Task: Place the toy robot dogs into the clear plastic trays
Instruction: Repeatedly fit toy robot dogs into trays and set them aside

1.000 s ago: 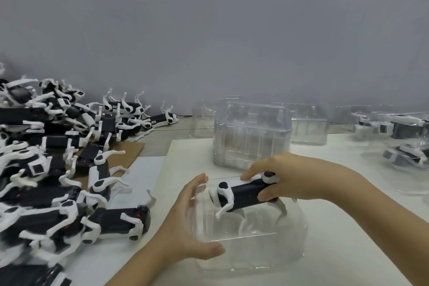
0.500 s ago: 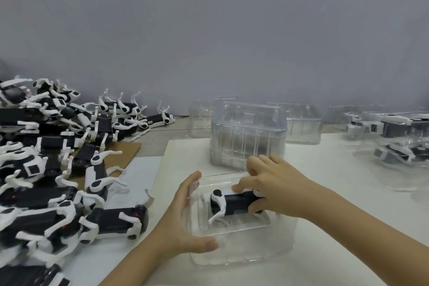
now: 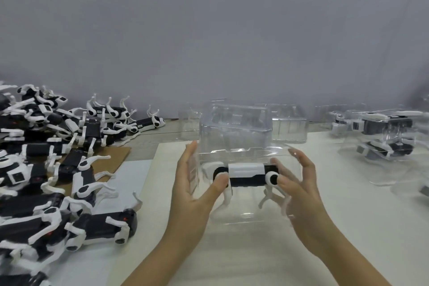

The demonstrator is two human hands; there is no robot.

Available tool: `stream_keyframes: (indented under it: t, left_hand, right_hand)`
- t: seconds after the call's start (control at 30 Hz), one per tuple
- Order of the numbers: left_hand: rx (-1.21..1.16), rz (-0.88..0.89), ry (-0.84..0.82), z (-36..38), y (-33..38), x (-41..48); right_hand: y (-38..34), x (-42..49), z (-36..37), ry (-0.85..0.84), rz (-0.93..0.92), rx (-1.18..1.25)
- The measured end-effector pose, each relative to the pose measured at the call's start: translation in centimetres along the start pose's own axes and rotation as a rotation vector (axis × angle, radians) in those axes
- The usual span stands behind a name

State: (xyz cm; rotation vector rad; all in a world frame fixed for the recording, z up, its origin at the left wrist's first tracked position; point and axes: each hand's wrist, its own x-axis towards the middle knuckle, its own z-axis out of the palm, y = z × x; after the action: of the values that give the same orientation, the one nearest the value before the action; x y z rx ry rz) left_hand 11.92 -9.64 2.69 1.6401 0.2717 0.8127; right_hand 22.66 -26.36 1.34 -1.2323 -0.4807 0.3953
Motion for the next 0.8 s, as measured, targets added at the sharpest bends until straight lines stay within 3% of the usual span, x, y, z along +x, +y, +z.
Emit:
stream_keyframes:
  t: [0.13,0.23,0.33,0.43,0.53,0.6,0.67,0.73,0.8]
  left_hand:
    - [0.075,0.043,-0.023,0.7,0.9,-0.6]
    - [0.134,-0.016,-0.025,0.6,1.1,-1.0]
    - [0.174,-0.005,-0.143,1.0,4.7,0.6]
    - [-0.199,-0.114,-0.269,-0.4,7.9,3.5]
    - [-0.398,0.156,-0.203,-1.4,8.5,3.8]
    - [-0.127,0.207,-0.176,-0.7,6.7,3.6]
    - [0.151,0.148,-0.308,1.4,5.4,3.1]
    - [0.217,0.122,-0.408,3.5,4.8,2.3]
    - [0.169,0.128,-0.399,5.0,4.1,1.4]
  right_hand:
    - [0.0,-0.3,-0.4,0.031,-0.091,0.0]
    - [0.3,-0.3,-0.2,0.052,-0.037,0.033]
    - [0.2,-0.1,-0.3,0.02,0.093,0.226]
    - [0.0,-0.3,-0.3,-0.037,0.312,0.57]
    - [0.3,-0.6,-0.1,-0.116,0.449,0.696]
    - [0.8,-0.7,-0.4,-0.103,0.469,0.741]
    - [1.0,-0.9,-0.4,-0.125,0.445,0.773]
    - [1.4,-1.0,-0.1,-0.095,0.446,0.799]
    - [1.8,-1.2,0.3,-0.063,0.482,0.839]
